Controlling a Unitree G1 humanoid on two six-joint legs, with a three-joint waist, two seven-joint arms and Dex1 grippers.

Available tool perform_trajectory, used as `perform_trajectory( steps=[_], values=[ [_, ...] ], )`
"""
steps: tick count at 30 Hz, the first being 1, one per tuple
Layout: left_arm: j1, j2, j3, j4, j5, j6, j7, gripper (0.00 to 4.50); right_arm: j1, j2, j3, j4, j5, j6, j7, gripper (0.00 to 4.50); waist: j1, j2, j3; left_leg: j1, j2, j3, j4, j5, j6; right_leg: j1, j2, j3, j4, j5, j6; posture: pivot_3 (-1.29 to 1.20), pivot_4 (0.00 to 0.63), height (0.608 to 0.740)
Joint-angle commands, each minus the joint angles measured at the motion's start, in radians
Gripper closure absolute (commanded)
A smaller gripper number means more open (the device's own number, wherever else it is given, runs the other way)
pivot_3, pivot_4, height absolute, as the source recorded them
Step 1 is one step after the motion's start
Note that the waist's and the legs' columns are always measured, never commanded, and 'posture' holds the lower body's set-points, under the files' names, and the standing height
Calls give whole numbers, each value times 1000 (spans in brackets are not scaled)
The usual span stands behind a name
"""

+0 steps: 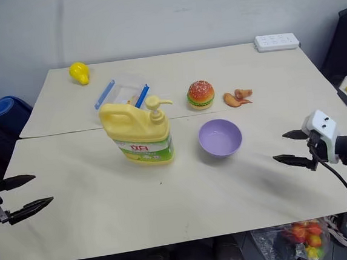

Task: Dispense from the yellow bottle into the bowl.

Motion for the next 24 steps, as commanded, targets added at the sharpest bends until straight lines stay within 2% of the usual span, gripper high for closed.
perform_trajectory(
  steps=[1,4,8,14,19,24],
  values=[
    [-19,-10,7,-9,-17,0,5,0,-7,0,-26,-40,22,14,-8,15,0,0,0,0,0,0,0,0,0,0,0,0,0,0,0,0,150,740],
    [-29,-10,2,-68,-61,45,-5,0,1,0,-30,-82,35,27,-5,15,0,0,0,0,0,0,0,0,0,0,0,0,0,0,0,0,150,740],
    [-69,38,25,-183,-195,188,-41,0,21,-5,-31,-199,73,72,9,15,2,-1,0,0,0,0,1,0,0,0,0,0,0,0,0,0,150,740],
    [-185,183,33,-307,-420,354,-161,0,36,17,28,-473,111,171,-34,15,3,-1,0,-1,0,-1,1,0,0,0,0,0,1,0,0,0,150,740],
    [-283,307,-39,-379,-488,371,-272,0,20,59,140,-588,63,233,-104,15,2,-1,0,0,0,0,1,0,0,0,1,1,0,0,0,0,150,740],
    [-465,375,-201,-377,-518,346,-290,0,-46,151,263,-579,-24,247,-200,15,1,-1,0,0,-3,1,1,0,0,0,3,2,1,0,0,0,150,740]
  ],
)
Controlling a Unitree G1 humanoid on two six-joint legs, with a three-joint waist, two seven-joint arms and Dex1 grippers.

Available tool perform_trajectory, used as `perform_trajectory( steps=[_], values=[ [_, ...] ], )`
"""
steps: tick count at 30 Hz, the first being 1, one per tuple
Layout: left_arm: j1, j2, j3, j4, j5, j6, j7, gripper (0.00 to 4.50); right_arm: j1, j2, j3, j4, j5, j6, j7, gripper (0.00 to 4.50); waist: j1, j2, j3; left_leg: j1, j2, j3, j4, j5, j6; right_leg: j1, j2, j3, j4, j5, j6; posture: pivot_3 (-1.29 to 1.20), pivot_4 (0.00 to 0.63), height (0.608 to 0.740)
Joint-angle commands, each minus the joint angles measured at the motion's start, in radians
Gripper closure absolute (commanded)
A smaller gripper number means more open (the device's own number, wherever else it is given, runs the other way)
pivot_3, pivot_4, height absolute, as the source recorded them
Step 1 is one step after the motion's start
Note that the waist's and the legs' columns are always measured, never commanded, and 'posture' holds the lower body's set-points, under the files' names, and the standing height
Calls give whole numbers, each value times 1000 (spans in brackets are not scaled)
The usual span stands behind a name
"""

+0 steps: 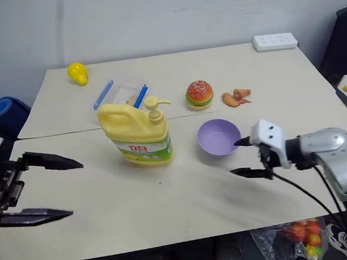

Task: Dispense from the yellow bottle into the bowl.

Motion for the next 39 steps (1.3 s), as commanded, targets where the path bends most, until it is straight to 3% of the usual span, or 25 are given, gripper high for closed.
perform_trajectory(
  steps=[1,6,11,14,25,26,32,35,38,39],
  values=[
    [-110,34,-89,11,-33,-20,-10,0,-51,46,52,4,-66,-1,-67,15,0,0,0,0,-1,0,0,0,0,0,0,0,1,0,0,0,150,740],
    [-234,16,-200,33,-12,-34,-4,0,-100,112,115,69,-129,-11,-113,15,0,0,0,-1,-1,1,0,0,0,-1,1,1,0,0,0,0,150,740],
    [-255,-2,-236,44,19,-48,-3,0,-130,165,144,145,-175,-34,-142,15,-1,0,0,-1,-1,3,0,0,0,-1,2,1,1,0,0,0,150,740],
    [-261,-13,-243,48,36,-52,2,0,-147,191,149,189,-189,-50,-152,595,-1,-1,0,-1,-1,5,0,0,0,-1,2,1,1,0,0,0,150,740],
    [-274,-34,-238,35,47,-41,21,0,-140,211,159,234,-197,-96,-127,4329,-1,-1,0,-1,0,5,1,0,0,-1,3,1,1,0,0,0,150,740],
    [-274,-35,-236,33,45,-39,23,0,-142,215,164,241,-199,-95,-127,4419,-1,-2,0,-1,0,5,1,0,0,-1,3,1,1,0,0,0,150,740],
    [-282,-40,-236,30,43,-36,31,0,-152,235,175,277,-224,-117,-127,4419,-3,-3,-1,0,0,4,1,0,0,-1,3,2,2,0,0,0,150,740],
    [-296,-43,-242,36,45,-36,34,0,-160,242,177,289,-235,-123,-131,3732,-3,-3,-1,1,0,4,1,0,0,-1,3,3,3,0,0,0,150,740],
    [-314,-48,-250,42,47,-35,36,0,-177,255,177,325,-264,-150,-153,2737,-3,-3,-1,0,0,4,1,0,0,-1,3,3,2,0,0,0,150,740],
    [-319,-50,-253,43,48,-35,36,0,-182,260,175,336,-268,-153,-157,2737,-3,-3,-1,0,0,4,1,0,0,-1,3,3,2,0,0,0,150,740]
  ],
)
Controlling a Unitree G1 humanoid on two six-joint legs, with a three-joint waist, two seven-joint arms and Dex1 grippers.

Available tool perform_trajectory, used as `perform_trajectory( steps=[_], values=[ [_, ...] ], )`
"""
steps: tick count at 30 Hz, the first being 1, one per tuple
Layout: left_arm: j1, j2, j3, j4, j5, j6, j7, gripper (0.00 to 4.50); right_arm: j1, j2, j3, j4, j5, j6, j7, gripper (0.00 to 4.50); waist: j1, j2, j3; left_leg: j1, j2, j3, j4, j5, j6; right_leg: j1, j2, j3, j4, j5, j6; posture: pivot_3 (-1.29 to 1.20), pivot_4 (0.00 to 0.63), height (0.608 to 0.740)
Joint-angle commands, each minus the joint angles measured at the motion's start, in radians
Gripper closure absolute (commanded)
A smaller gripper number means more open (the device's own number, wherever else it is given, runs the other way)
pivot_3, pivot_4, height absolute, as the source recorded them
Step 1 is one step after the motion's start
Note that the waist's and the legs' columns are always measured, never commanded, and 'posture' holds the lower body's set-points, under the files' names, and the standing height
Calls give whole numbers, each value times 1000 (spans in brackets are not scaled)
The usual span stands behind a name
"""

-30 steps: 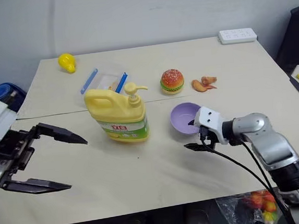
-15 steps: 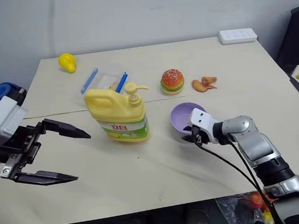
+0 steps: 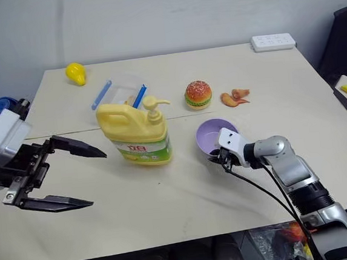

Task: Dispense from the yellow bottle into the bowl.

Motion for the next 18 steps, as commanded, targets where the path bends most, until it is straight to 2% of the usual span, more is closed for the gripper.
perform_trajectory(
  steps=[1,5,8,12,18],
  values=[
    [-25,-1,1,8,-2,-4,5,0,-32,16,-13,16,-13,-28,-18,2737,0,0,0,0,0,0,0,0,0,0,0,0,0,0,0,0,150,740],
    [-33,-6,-5,6,4,-7,6,0,-36,24,-17,33,-18,-40,-19,2737,0,0,0,0,0,0,0,0,0,0,0,0,0,0,0,0,150,740],
    [-38,-7,-9,8,7,-9,6,0,-36,30,-23,33,-14,-47,-21,3309,0,0,0,0,0,0,0,0,0,0,0,0,0,0,0,0,150,740],
    [-49,-10,-19,16,13,-13,7,0,-32,28,-29,10,-10,-44,-16,4466,0,-1,0,0,0,0,0,0,0,0,0,0,0,0,0,0,150,740],
    [-120,-49,-54,64,18,-10,47,0,-24,-4,-17,-58,-26,-62,20,4466,1,-1,0,0,0,0,0,0,0,0,0,0,0,0,0,0,150,740]
  ],
)
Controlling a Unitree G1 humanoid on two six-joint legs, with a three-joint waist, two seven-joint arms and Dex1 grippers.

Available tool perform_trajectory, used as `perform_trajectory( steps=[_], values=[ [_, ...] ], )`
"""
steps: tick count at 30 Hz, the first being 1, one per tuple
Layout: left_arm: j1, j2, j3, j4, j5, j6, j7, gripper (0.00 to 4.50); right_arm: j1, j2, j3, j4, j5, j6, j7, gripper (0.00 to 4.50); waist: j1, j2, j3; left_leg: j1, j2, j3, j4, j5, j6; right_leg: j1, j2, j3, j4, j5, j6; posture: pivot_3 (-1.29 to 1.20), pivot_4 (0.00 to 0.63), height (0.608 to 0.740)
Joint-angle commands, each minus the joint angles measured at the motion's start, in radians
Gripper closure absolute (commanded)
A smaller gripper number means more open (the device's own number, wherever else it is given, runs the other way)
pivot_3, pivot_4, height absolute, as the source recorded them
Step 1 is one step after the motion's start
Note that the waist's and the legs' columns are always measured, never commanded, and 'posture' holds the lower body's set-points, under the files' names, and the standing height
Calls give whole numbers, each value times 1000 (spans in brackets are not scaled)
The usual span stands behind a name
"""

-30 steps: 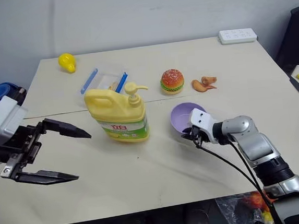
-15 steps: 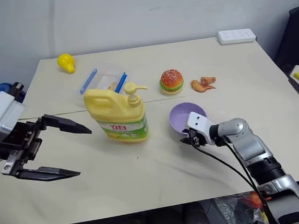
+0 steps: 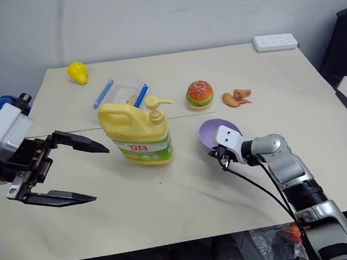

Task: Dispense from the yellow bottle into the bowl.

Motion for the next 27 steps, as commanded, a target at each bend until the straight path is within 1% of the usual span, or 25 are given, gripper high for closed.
perform_trajectory(
  steps=[1,5,7,9,12,15,19,21,23,27],
  values=[
    [-100,-31,-15,55,7,-1,47,0,-9,-44,4,-90,-4,-20,51,4466,1,0,0,0,0,0,0,0,0,0,0,0,0,0,0,0,150,740],
    [-285,-94,-70,178,12,35,96,0,-56,-92,4,-175,27,1,149,4466,3,0,0,-1,0,1,1,0,0,0,0,0,1,0,0,0,150,740],
    [-403,-136,-116,266,48,41,110,0,-111,-115,10,-205,31,-3,200,4466,2,0,0,-1,0,1,2,0,0,0,1,0,0,0,1,0,150,740],
    [-491,-170,-168,342,115,11,103,0,-176,-135,19,-225,31,-7,249,4466,0,0,0,-1,0,2,2,0,0,0,1,0,1,0,1,0,150,740],
    [-554,-193,-227,412,198,-46,51,0,-266,-145,21,-233,45,4,300,4466,-3,0,0,-1,0,5,2,0,0,-1,2,0,1,0,1,0,150,740],
    [-616,-226,-261,477,245,-73,13,0,-363,-148,14,-233,70,61,342,4466,-2,-1,1,-2,0,7,1,0,0,-2,2,0,1,0,1,0,150,740],
    [-661,-264,-279,526,276,-88,-34,891,-436,-168,6,-249,102,108,400,4500,-1,-1,1,-6,0,7,3,0,0,-6,2,-1,1,0,1,0,150,740],
    [-673,-282,-282,544,286,-93,-56,1563,-452,-174,6,-265,130,145,421,4500,1,-1,1,-6,0,6,3,0,0,-6,1,-2,1,0,1,0,150,740],
    [-689,-307,-283,563,295,-99,-64,2101,-464,-175,9,-275,150,175,434,4500,1,-1,1,-6,0,7,3,0,0,-6,1,-2,1,0,1,0,150,740],
    [-702,-343,-296,568,318,-105,-89,3372,-495,-172,17,-283,178,226,456,4500,0,-1,1,-7,0,7,6,0,0,-7,1,-2,4,0,1,0,150,740]
  ],
)
